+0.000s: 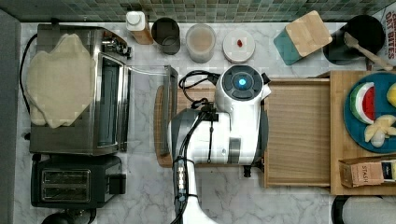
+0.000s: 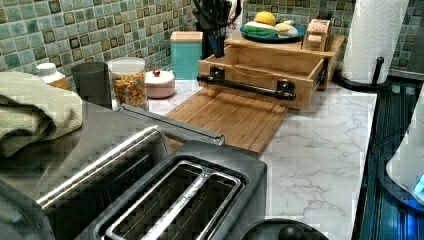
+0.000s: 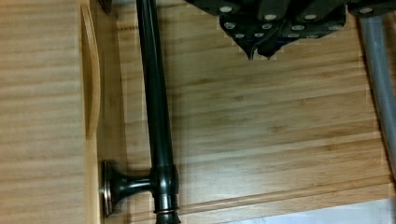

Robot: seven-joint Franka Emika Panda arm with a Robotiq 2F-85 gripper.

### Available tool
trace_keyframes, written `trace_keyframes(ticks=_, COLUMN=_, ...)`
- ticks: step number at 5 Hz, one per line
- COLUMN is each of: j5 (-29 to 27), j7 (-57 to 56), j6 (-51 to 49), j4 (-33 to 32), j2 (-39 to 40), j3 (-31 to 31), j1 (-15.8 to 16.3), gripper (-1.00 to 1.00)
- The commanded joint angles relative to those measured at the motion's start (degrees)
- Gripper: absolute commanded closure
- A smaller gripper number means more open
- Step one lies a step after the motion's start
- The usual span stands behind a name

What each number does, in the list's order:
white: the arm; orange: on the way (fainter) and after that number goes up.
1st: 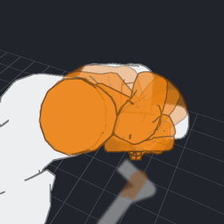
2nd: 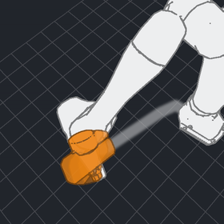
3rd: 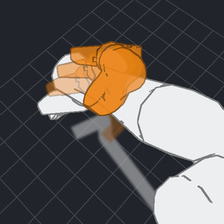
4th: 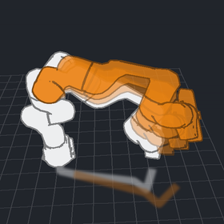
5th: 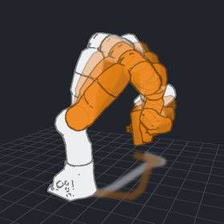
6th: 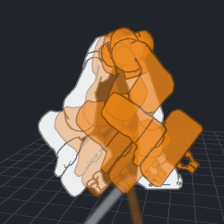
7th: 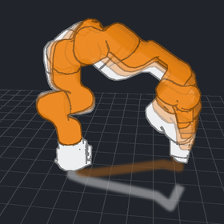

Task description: Close the drawer.

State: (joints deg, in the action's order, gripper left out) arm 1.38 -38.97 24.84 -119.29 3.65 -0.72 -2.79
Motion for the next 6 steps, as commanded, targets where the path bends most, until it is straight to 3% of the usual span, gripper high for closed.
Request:
trace_keyframes(ticks=1, j5=0.80, j7=-3.33, j6=11.25, j4=-7.82, j2=-0.20, j3=-0.90, j1=-1.00, gripper=1.00)
trace_keyframes(ticks=2, j5=0.25, j7=-3.79, j6=18.36, j4=-11.60, j2=0.60, j3=-1.54, j1=-1.57, gripper=1.00)
trace_keyframes(ticks=4, j5=0.89, j7=-5.37, j6=24.59, j4=-13.16, j2=4.42, j3=-2.33, j1=-2.40, gripper=1.00)
trace_keyframes(ticks=6, j5=1.63, j7=-5.90, j6=22.17, j4=-13.90, j2=5.17, j3=-3.12, j1=-2.75, gripper=1.00)
